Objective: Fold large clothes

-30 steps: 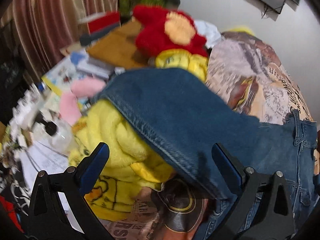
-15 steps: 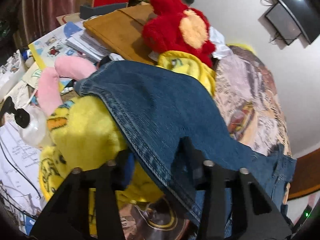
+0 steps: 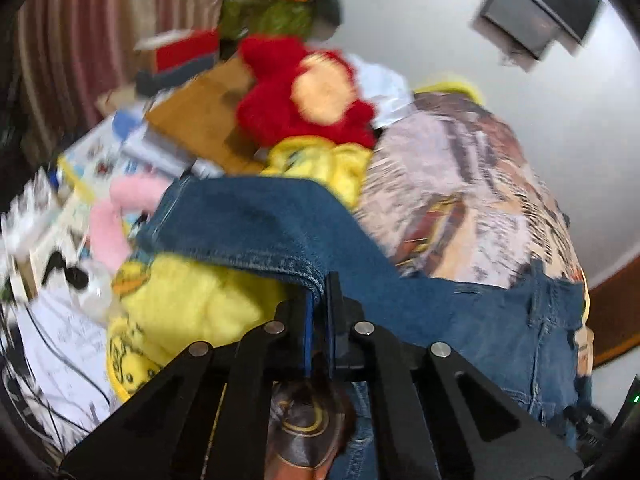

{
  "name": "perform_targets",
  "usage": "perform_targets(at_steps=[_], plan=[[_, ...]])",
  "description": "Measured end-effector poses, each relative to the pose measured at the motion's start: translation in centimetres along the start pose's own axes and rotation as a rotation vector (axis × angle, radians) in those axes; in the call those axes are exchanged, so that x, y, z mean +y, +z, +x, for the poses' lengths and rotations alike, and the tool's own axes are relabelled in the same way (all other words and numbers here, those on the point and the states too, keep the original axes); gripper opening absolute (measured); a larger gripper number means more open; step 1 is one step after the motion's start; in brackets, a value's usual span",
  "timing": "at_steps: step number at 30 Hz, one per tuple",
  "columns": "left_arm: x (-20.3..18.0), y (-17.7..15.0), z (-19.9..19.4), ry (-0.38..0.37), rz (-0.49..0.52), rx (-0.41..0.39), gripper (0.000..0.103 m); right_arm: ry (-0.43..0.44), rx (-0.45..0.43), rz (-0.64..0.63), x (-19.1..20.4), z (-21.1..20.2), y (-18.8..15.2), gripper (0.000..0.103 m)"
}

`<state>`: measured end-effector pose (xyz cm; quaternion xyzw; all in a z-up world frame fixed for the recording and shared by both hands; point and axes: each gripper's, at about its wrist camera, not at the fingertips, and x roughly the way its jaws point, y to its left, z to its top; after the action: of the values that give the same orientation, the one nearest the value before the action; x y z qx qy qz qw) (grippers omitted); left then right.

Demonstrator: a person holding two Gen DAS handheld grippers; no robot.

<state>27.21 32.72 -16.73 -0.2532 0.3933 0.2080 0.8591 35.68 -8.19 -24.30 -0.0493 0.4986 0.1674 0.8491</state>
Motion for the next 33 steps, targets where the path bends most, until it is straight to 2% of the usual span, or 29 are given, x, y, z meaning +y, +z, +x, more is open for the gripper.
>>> perform_targets(at_steps=[5, 9, 12, 17, 20, 22, 24, 26, 27, 28, 33], plan=[[-5.4, -0.5, -1.6, -0.077, 0.111, -0.028, 0.003, -0.010, -0.058, -0.012, -0.5, -2.8, -0.2, 0.102], [-11.0, -3.3, -1.4, -0.107, 0.254, -0.018, 0.003, 0.021, -0.079, 0.009, -1.5, -4.4, -0.4, 0.102], [-14.0, -6.0, 0.3, -0.134, 0.319, 0.038, 0.003, 0.012, -0.085, 0.031, -2.2, -4.9, -0.7, 0.102], [-16.9, -10.9, 4.4, -0.212, 0.356, 0.199, 0.003, -0.006, -0.072, 0.032, -2.7, -5.1, -1.6, 0.102], [-17.8, -13.5, 6.1, -0.211, 0.389, 0.262, 0.003, -0.014, -0.066, 0.019, -2.8, -5.1, -2.0, 0.102], [-17.9, -14.2, 6.5, -0.200, 0.402, 0.267, 0.005, -0.017, -0.063, 0.008, -2.7, -5.1, -2.1, 0.102], [-17.6, -14.2, 6.1, -0.211, 0.398, 0.266, 0.013, -0.013, -0.059, 0.000, -2.6, -5.0, -2.2, 0.102], [-16.8, -13.8, 5.6, -0.222, 0.377, 0.278, 0.035, 0.000, -0.048, -0.008, -2.4, -4.7, -2.3, 0.102], [-16.2, -13.6, 5.3, -0.225, 0.363, 0.278, 0.057, 0.002, -0.043, -0.010, -2.2, -4.5, -2.3, 0.102], [-15.3, -13.3, 4.6, -0.236, 0.339, 0.261, 0.067, 0.003, -0.040, -0.012, -2.1, -4.3, -2.2, 0.102], [-10.6, -11.3, 3.4, -0.205, 0.242, 0.207, 0.071, 0.034, -0.019, -0.009, -1.1, -3.2, -1.8, 0.102]])
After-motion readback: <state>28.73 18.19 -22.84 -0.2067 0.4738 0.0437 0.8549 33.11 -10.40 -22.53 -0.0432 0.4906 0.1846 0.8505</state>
